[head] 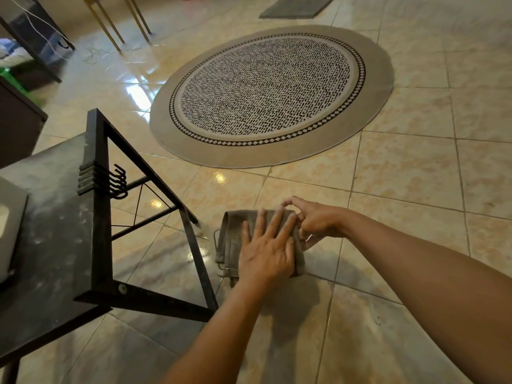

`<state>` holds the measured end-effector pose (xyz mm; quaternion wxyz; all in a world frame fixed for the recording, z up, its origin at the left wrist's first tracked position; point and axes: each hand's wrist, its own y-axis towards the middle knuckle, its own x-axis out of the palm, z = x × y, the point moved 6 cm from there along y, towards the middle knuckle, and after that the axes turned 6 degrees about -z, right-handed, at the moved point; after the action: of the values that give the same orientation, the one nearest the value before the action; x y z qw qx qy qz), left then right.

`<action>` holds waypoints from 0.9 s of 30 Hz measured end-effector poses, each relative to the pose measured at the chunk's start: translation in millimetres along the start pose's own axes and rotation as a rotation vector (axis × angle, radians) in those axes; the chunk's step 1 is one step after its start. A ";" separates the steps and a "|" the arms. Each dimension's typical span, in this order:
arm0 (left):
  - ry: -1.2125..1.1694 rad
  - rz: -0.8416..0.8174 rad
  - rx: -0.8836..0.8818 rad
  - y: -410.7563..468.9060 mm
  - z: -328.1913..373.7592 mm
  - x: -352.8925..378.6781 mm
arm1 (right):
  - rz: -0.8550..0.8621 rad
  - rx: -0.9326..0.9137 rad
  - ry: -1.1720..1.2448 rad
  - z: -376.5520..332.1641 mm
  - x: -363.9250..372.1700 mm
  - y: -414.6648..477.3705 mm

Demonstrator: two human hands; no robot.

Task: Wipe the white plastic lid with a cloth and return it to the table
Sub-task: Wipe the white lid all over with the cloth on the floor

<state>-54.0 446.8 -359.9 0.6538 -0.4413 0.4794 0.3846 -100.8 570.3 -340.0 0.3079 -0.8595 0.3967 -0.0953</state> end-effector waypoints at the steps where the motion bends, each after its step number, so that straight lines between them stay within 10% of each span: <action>1: 0.006 -0.001 0.017 -0.5 -3.0 -1.0 | 0.000 -0.002 0.002 -0.2 0.2 -0.9; 6: -0.134 0.046 -0.431 -13.1 -56.4 -8.0 | 0.020 -0.005 -0.016 -0.4 -0.3 0.1; 11: -0.047 0.077 -0.085 -19.9 0.2 5.0 | 0.018 0.005 -0.026 -3.4 0.7 -0.6; 18: -0.179 0.075 -0.530 -32.8 -59.6 -3.7 | 0.042 -0.008 -0.022 -3.1 1.2 3.0; 24: -0.021 0.064 -0.132 -17.6 6.1 3.3 | 0.030 -0.013 -0.018 -2.5 2.1 2.7; 27: -0.045 0.039 -0.221 -0.2 -26.9 -7.9 | 0.057 -0.020 -0.009 -1.2 2.2 2.6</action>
<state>-63.5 420.6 -356.4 0.6043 -0.4923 0.4278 0.4577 -101.5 566.8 -340.8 0.3037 -0.8514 0.4204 -0.0786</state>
